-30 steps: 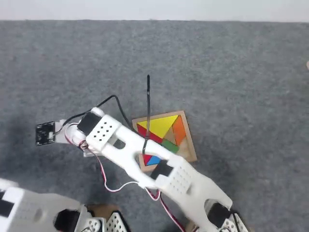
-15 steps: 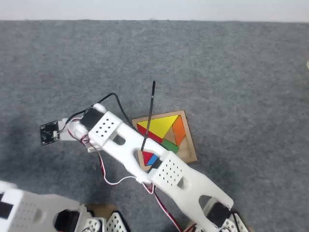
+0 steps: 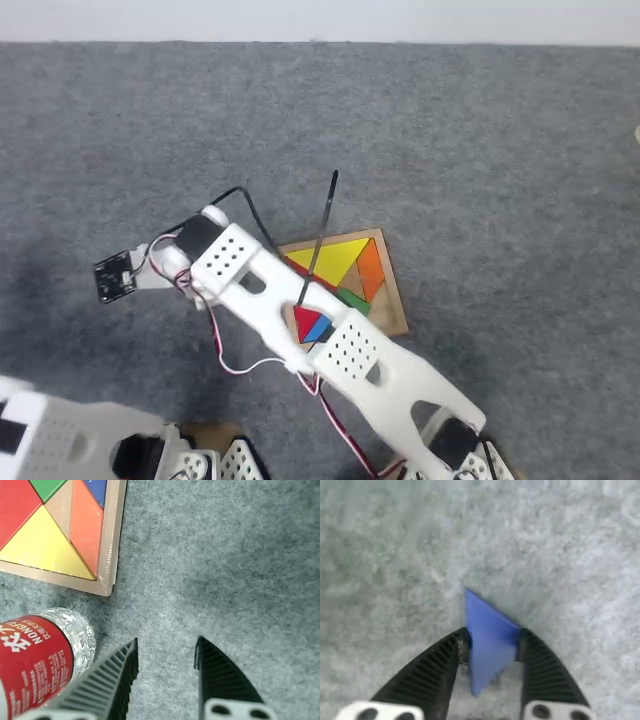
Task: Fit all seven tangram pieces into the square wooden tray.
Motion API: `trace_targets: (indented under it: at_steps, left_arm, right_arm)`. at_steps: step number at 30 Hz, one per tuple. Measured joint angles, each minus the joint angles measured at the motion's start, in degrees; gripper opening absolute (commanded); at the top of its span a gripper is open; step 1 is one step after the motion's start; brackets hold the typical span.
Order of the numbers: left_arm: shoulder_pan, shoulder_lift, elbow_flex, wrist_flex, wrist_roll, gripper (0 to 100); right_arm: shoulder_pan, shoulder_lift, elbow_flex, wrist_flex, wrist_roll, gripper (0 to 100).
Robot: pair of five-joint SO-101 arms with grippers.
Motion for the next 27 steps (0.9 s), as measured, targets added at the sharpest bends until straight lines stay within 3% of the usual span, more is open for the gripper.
trace_targets:
  at_steps: [8, 14, 27]
  left_arm:
    - [0.0, 0.0, 0.0, 0.0, 0.0, 19]
    - [0.0, 0.0, 0.0, 0.0, 0.0, 19]
    - [0.0, 0.0, 0.0, -0.4, 0.0, 19]
  right_arm:
    - [0.3, -0.2, -0.4, 4.5, 2.3, 4.8]
    - [0.7, 2.0, -3.3, 6.0, -1.0, 21.0]
    - [0.8, 2.3, -6.8, 4.7, -2.4, 22.1]
